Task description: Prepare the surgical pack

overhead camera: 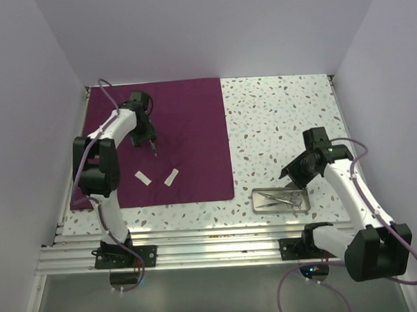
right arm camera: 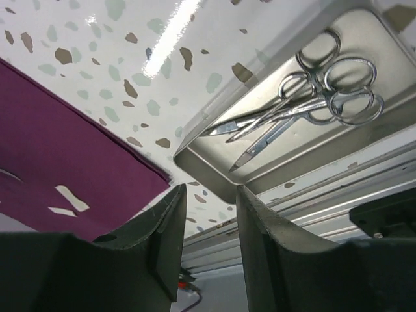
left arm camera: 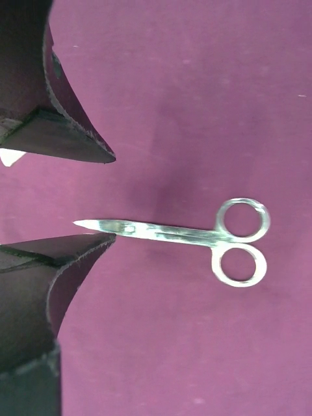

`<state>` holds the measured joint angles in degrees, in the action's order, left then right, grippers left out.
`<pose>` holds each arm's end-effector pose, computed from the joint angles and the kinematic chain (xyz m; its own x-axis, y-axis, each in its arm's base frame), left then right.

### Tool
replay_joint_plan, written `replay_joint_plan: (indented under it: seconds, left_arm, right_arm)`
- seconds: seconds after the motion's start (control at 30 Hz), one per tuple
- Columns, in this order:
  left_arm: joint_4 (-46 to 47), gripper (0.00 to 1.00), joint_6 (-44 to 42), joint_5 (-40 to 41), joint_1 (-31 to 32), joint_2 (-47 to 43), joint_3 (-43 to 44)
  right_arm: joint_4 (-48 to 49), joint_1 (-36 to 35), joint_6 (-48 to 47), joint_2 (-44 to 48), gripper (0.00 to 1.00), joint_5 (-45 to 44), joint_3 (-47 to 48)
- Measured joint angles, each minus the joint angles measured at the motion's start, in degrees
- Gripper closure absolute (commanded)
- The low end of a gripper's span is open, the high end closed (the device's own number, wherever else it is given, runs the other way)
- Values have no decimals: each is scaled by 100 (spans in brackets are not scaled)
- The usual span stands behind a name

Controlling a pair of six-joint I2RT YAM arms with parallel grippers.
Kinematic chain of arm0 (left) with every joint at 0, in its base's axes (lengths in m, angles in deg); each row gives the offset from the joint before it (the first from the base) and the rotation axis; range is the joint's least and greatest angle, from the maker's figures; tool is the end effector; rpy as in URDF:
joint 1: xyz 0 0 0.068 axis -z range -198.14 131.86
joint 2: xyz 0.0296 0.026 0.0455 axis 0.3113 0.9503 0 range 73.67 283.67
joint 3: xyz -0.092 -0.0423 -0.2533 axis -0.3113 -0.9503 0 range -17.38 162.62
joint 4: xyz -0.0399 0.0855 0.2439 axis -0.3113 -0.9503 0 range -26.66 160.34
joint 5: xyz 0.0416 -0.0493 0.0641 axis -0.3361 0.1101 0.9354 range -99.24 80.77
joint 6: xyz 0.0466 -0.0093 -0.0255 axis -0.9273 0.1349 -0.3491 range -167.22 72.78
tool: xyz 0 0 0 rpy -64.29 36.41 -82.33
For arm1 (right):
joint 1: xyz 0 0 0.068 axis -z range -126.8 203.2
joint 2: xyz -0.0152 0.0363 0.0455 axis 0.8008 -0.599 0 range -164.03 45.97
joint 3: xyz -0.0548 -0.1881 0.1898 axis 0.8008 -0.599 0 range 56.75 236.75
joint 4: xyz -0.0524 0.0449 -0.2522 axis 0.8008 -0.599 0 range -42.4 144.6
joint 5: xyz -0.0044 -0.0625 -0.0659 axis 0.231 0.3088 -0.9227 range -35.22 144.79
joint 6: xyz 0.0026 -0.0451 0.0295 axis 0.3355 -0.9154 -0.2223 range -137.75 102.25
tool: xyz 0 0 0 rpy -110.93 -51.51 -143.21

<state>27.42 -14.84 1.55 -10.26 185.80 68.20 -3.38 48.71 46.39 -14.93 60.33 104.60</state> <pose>0.4009 -0.0488 0.2002 -0.8206 -0.4176 -0.3900 -0.4380 0.8981 -0.0399 0.1785 0.0175 0.2437 -0.5096 0.8584 -0.0595 0.8007 0.4984 0.3324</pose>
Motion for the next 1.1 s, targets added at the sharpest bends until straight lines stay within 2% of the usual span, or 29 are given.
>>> replay_joint_plan:
  seconds: [0.13,0.27,0.53,0.67,1.0,1.1]
  left_arm:
    - [-138,55,7,131,0,428,398]
    - [-240,59,87,153,17,601,455]
    - [-258,60,160,142,293,603,330]
    - [-275,64,254,144,452,603,166]
    - [-238,66,365,144,468,592,85]
    - [-179,69,348,116,468,581,48]
  right_arm:
    - [9,2,-1038,-297,59,-72,417]
    - [42,0,-1543,-229,60,-68,426]
    - [249,0,-1969,-470,60,162,321]
    - [332,0,-2107,-573,61,177,321]
    - [505,0,-2240,-721,61,313,323]
    - [577,-63,-2258,-883,62,326,354]
